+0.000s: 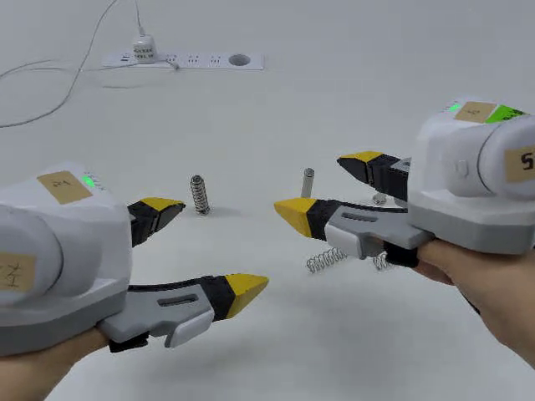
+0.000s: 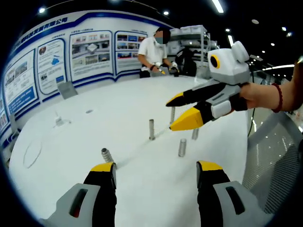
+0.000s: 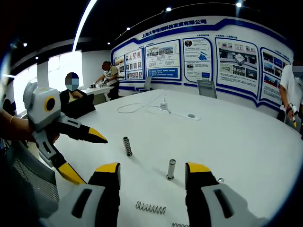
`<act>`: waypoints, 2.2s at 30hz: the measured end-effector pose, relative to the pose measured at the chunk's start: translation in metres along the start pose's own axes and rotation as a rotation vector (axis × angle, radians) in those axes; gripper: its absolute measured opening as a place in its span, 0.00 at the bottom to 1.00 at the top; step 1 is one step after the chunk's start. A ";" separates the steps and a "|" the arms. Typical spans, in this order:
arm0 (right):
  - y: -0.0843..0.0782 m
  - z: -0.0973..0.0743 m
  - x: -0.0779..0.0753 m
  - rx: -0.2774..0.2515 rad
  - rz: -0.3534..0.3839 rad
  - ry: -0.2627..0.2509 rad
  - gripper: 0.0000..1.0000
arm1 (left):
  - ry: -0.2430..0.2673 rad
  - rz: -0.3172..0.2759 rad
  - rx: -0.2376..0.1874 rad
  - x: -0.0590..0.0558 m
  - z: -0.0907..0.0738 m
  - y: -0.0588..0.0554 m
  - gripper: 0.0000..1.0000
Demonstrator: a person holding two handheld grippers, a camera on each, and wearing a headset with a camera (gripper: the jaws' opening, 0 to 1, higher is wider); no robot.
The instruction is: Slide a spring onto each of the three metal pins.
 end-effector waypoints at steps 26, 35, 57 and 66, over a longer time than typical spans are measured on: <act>-0.048 -0.041 -0.040 0.091 0.028 -0.064 0.62 | -0.143 0.047 0.075 -0.018 0.057 -0.005 0.51; -0.059 -0.049 -0.050 0.114 0.054 -0.093 0.61 | -0.164 0.044 0.090 -0.019 0.075 -0.008 0.42; -0.069 -0.049 -0.054 0.129 0.099 -0.128 0.59 | -0.219 -0.018 0.131 -0.027 0.103 -0.023 0.17; -0.071 -0.049 -0.055 0.137 0.110 -0.133 0.59 | -0.241 -0.011 0.133 -0.031 0.106 -0.024 0.12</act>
Point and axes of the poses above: the centre of the closed fingertips' face, and the gripper's own axes: z roughly forward along the fingers, x roughly to its left, y roughly out of its top, the point moved 1 cm from there along -z, roughly backward along the fingers, and after that the axes turned 14 degrees about -y, right-handed, at the moved point
